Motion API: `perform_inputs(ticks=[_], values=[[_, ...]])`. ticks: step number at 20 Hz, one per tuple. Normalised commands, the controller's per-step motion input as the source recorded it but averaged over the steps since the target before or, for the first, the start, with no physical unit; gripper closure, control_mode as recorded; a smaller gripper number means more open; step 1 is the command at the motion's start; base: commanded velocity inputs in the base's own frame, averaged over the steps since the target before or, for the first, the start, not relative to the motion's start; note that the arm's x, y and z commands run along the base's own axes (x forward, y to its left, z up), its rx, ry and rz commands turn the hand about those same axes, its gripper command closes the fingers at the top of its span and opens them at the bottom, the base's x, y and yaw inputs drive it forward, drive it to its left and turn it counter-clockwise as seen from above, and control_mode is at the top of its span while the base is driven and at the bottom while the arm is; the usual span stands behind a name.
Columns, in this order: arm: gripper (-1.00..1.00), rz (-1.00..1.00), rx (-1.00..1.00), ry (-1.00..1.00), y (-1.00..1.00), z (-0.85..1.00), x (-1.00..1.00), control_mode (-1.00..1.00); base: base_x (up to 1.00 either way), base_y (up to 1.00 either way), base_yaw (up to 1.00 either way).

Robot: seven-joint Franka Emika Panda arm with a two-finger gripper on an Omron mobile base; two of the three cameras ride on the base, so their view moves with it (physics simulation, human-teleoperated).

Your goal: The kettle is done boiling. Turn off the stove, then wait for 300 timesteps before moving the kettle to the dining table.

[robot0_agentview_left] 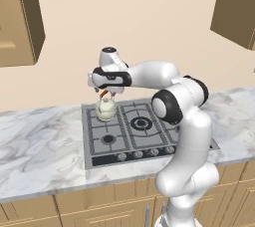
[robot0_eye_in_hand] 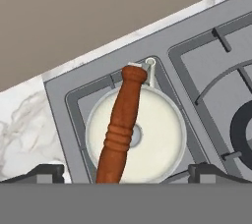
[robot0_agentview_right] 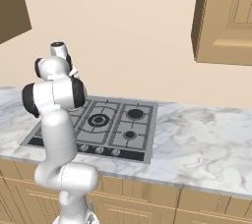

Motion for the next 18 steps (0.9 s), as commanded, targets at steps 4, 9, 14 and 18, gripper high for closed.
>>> perform_inputs(ticks=[4,9,14,18], values=[[-1.0,0.0,0.0,0.0,0.0,-0.14,0.04,-1.0,0.0,0.0,0.0],[-1.0,0.0,0.0,0.0,0.0,-0.09,0.05,-1.0,0.0,0.0,0.0],[-1.0,0.0,0.0,0.0,0.0,-0.09,0.11,-1.0,0.0,0.0,0.0],[-1.0,0.0,0.0,0.0,0.0,-0.09,0.2,-1.0,0.0,0.0,0.0]])
